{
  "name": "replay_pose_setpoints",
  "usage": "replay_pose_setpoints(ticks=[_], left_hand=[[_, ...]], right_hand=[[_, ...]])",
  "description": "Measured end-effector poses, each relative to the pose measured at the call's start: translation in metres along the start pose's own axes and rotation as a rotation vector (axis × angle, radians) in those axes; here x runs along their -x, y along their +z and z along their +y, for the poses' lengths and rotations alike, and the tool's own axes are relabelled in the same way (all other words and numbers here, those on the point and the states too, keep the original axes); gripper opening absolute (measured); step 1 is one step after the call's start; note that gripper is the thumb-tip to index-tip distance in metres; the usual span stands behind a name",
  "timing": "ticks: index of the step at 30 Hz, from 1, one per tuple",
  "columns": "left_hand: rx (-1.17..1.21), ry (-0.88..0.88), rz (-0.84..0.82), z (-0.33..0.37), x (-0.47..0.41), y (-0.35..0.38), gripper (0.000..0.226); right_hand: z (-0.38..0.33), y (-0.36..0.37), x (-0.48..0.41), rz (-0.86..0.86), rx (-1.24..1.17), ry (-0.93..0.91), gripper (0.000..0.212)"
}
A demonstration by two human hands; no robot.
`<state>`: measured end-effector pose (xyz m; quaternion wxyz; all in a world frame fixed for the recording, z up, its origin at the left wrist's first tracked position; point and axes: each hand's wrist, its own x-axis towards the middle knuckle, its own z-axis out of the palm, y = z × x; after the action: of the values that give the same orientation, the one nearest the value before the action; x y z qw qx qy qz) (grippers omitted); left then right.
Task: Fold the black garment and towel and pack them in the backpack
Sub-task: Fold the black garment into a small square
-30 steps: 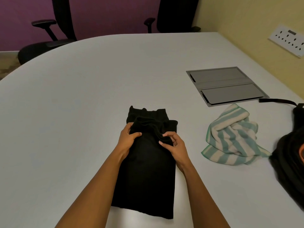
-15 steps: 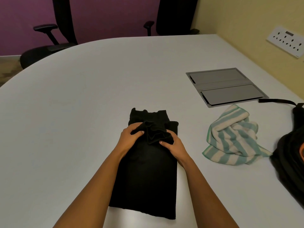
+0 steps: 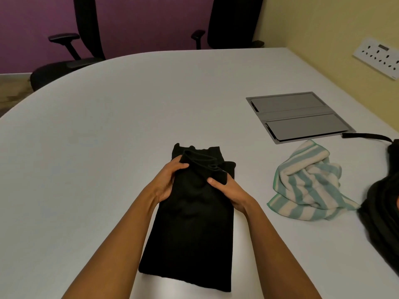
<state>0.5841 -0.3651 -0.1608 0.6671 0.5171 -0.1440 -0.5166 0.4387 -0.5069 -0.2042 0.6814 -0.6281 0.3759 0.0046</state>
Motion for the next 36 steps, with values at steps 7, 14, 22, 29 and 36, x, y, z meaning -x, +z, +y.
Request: replay_pose_setpoints(ticks=[7, 14, 22, 29, 36], left_hand=[[0.058, -0.07, 0.055, -0.008, -0.002, -0.006, 0.039], [0.186, -0.234, 0.013, 0.004, 0.005, 0.002, 0.053], [0.175, -0.214, 0.046, 0.003, 0.001, 0.001, 0.043], [-0.222, 0.045, 0.225, 0.007, -0.001, 0.0, 0.043], [-0.362, 0.096, 0.383, 0.037, -0.049, 0.003, 0.045]], right_hand=[[0.003, 0.006, 0.006, 0.218, 0.049, -0.107, 0.058], [0.003, 0.005, 0.023, 0.155, -0.102, -0.288, 0.073], [-0.003, 0.004, 0.03, 0.168, -0.309, -0.103, 0.052], [-0.031, 0.006, 0.024, 0.264, -0.162, -0.211, 0.02], [-0.082, -0.007, -0.027, 0.296, -0.033, -0.209, 0.03]])
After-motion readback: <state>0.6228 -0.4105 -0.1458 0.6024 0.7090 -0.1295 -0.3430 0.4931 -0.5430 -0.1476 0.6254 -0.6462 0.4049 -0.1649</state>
